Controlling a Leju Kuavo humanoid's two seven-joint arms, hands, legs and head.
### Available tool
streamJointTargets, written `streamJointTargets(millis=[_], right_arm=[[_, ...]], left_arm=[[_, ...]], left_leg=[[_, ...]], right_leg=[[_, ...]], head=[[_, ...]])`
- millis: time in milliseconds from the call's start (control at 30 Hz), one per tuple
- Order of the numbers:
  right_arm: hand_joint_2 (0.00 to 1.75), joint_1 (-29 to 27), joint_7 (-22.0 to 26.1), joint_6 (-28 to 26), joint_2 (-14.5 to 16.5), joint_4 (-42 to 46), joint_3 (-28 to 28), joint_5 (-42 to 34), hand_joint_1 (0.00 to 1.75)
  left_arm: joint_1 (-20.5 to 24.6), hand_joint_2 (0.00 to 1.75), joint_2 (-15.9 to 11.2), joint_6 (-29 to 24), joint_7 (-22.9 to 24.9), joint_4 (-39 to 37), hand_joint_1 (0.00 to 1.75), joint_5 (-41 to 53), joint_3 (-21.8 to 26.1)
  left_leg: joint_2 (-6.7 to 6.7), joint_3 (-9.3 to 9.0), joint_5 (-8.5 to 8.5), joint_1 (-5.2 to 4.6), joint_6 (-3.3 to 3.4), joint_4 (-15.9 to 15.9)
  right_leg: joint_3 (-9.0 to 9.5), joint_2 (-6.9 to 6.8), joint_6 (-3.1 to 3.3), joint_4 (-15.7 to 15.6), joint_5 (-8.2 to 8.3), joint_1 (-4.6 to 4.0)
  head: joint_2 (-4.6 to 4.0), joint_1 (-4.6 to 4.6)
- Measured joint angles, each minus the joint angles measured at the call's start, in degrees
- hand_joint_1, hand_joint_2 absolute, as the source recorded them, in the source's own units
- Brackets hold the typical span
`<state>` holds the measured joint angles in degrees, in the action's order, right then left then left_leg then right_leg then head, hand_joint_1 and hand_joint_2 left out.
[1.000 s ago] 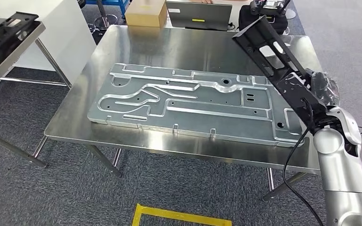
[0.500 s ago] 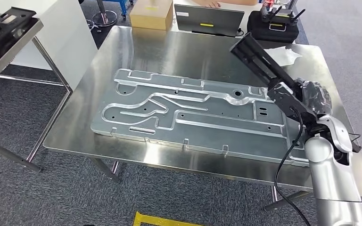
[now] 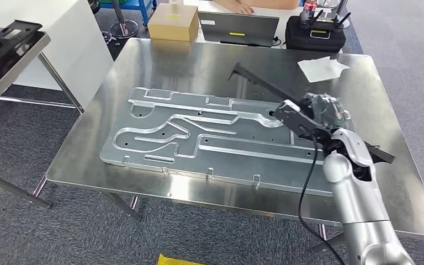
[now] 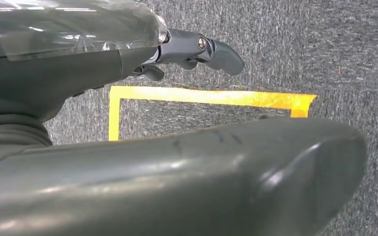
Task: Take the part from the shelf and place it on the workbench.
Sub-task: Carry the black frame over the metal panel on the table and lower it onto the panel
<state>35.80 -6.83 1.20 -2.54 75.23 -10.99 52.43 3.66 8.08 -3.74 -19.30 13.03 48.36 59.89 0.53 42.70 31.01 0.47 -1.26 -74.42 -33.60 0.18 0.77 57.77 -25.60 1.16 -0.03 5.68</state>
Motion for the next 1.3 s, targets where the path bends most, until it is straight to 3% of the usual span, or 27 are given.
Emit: streamJointTargets(millis=[33, 133, 200, 300, 367, 433, 467, 500, 533, 633, 700, 800, 933, 1233, 1300], right_arm=[[1.75, 0.2, 0.1, 0.0, 0.5, -0.9, -0.9, 0.1, 1.75], [1.75, 1.2, 0.5, 0.4, 2.5, -3.8, -3.3, 0.8, 1.75], [1.75, 2.2, 0.9, 0.5, 4.2, -6.3, -5.0, 1.7, 1.75], [1.75, 3.0, 1.5, 0.3, 6.3, -9.8, -7.0, 2.7, 1.75], [1.75, 3.8, 2.2, 0.3, 7.5, -11.9, -7.9, 3.0, 1.75], [1.75, 4.8, 3.1, 0.3, 8.4, -14.3, -8.9, 3.1, 1.75], [1.75, 5.2, 3.6, 0.3, 8.9, -15.7, -9.4, 3.2, 1.75], [1.75, 5.6, 4.1, 0.3, 9.4, -17.1, -10.0, 3.3, 1.75], [1.75, 6.0, 4.6, 0.2, 10.0, -18.5, -10.6, 3.4, 1.75], [1.75, 7.5, 5.4, 0.0, 11.5, -21.4, -12.0, 3.4, 1.75], [1.75, 8.6, 5.9, -0.1, 12.4, -23.1, -12.6, 3.5, 1.75], [1.75, 9.4, 6.4, -0.3, 13.7, -25.7, -13.5, 3.9, 1.75], [1.75, 10.4, 6.7, -1.1, 15.1, -29.5, -14.1, 3.7, 1.75], [1.75, 11.0, 7.3, -3.2, 16.4, -33.1, -14.2, 3.1, 1.75], [1.75, 11.0, 7.2, -3.5, 16.4, -33.4, -14.1, 3.0, 0.87]], left_arm=[[0.0, 0.00, 0.0, 0.0, 0.0, 0.0, 0.00, 0.0, 0.0], [0.0, 0.00, 0.0, -0.2, 0.2, 0.0, 0.00, -0.2, 0.3], [0.2, 0.00, 0.1, -0.3, 0.4, 0.0, 0.00, -0.3, 0.6], [0.4, 0.00, 0.1, -0.6, 0.6, 0.0, 0.00, -0.6, 1.1], [0.5, 0.00, 0.1, -1.0, 0.7, 0.0, 0.00, -1.0, 1.5], [0.5, 0.00, 0.1, -1.4, 0.9, 0.0, 0.00, -1.5, 1.9], [0.5, 0.00, 0.1, -1.6, 1.0, 0.0, 0.00, -1.8, 2.2], [0.5, 0.00, 0.1, -1.8, 1.1, 0.0, 0.00, -2.1, 2.5], [0.6, 0.00, 0.1, -2.0, 1.2, 0.0, 0.00, -2.4, 2.8], [0.6, 0.00, 0.4, -2.3, 1.3, 0.0, 0.00, -2.8, 3.4], [0.7, 0.00, 0.6, -2.7, 1.5, 0.0, 0.00, -3.2, 3.9], [0.8, 0.00, 0.6, -3.5, 2.0, 0.0, 0.00, -3.7, 4.6], [0.8, 0.00, 0.6, -4.6, 3.0, 0.0, 0.00, -4.5, 5.6], [0.8, 0.00, 0.6, -6.0, 4.1, 0.0, 0.00, -5.2, 7.1], [0.8, 0.87, 0.6, -5.9, 3.5, 0.0, 0.00, -5.4, 7.3]], left_leg=[[-0.12, -0.61, -1.32, 0.20, -0.20, 1.5], [-0.54, -6.01, -6.19, 0.53, -0.40, 12.5], [-0.63, -7.45, -6.59, 0.42, 0.14, 15.5], [-0.43, -7.54, -6.81, 0.43, 1.40, 15.8], [-0.34, -7.63, -7.00, 0.50, 2.16, 16.1], [-0.32, -7.61, -6.98, 0.30, 2.53, 16.1], [-0.32, -7.63, -6.96, 0.16, 2.59, 16.1], [-0.31, -7.68, -6.93, 0.00, 2.65, 16.1], [-0.31, -7.76, -6.91, -0.16, 2.69, 16.1], [-0.30, -7.95, -6.86, -0.70, 2.64, 16.0], [-0.28, -7.83, -6.89, -0.70, 2.27, 16.0], [-0.26, -7.95, -6.97, -0.58, 1.43, 16.2], [-0.12, -8.73, -7.18, -0.62, 1.77, 17.3], [-0.15, -8.97, -7.24, -0.31, 1.32, 17.3], [-0.16, -8.97, -7.26, -0.31, 1.31, 17.3]], right_leg=[[0.13, -0.02, -0.14, 0.1, -0.11, 0.08], [0.44, 0.04, -0.91, 0.5, -0.70, 0.16], [0.39, 0.18, -1.47, 0.6, -0.83, -0.12], [0.37, 0.10, -2.32, 0.8, -1.26, -0.06], [-1.31, 0.01, -2.64, 4.7, -3.71, 0.09], [-5.00, -0.03, -2.66, 12.4, -7.28, 0.07], [-6.71, -0.03, -2.61, 15.7, -8.26, 0.03], [-7.63, -0.03, -2.46, 17.3, -8.22, -0.04], [-7.46, -0.03, -2.17, 16.5, -7.05, -0.17], [-2.34, -0.02, -0.28, 5.4, -1.38, -1.04], [-0.48, -0.19, 0.58, 1.2, -0.21, -1.60], [-0.01, -0.39, 0.61, 0.0, 0.18, -1.59], [0.57, -0.23, -0.27, -0.6, 0.28, -1.57], [0.75, -0.11, 0.14, -0.5, 0.29, -1.92], [0.74, -0.11, 0.16, -0.5, 0.31, -1.91]], head=[[0.01, 0.00], [0.00, -0.01], [0.00, -0.01], [0.01, -0.02], [0.01, -0.02], [0.01, -0.02], [0.01, -0.02], [0.01, -0.02], [0.01, -0.02], [0.01, -0.02], [0.00, -0.02], [0.00, -0.02], [0.01, 0.03], [0.01, 0.09], [0.01, 0.09]])
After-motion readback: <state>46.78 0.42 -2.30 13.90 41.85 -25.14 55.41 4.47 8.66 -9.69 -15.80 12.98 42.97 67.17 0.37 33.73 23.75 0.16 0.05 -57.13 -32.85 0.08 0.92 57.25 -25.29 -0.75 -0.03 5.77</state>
